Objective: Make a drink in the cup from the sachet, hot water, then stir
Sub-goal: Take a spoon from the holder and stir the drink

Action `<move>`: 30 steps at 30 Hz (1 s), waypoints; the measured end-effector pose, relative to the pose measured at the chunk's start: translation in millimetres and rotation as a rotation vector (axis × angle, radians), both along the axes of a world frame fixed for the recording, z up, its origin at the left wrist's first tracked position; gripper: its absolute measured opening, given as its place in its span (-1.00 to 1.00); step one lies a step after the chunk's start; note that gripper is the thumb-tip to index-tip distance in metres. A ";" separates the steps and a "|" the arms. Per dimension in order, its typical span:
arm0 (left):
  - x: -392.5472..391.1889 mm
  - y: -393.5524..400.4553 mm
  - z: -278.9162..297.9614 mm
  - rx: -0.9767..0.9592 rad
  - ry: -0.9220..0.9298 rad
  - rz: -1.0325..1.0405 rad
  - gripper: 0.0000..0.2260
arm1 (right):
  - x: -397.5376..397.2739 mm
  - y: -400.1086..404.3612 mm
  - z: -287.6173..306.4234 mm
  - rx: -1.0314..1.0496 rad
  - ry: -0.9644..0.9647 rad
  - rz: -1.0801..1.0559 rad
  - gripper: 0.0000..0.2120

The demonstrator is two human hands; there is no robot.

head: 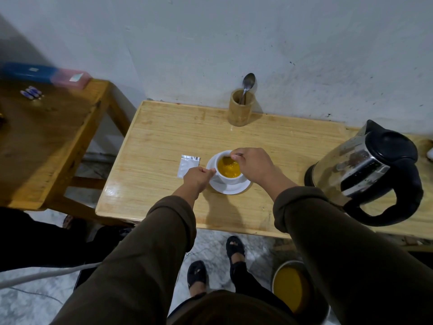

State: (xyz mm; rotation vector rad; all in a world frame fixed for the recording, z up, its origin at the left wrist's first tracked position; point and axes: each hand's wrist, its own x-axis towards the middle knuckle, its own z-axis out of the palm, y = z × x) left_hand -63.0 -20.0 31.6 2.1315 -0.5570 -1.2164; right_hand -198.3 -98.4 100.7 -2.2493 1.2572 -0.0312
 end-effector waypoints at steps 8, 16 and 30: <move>0.1 -0.3 -0.1 -0.010 -0.023 -0.023 -0.75 | -2.1 -2.9 -0.5 0.053 0.010 -0.020 -0.67; 1.1 -1.4 -2.1 -0.009 -0.001 -0.011 -0.73 | 1.0 -3.4 -2.2 -0.018 0.021 -0.077 -0.70; 2.5 -1.5 -4.9 -0.014 0.021 -0.009 -0.75 | -0.3 -6.9 -0.5 -0.043 0.096 -0.054 -0.70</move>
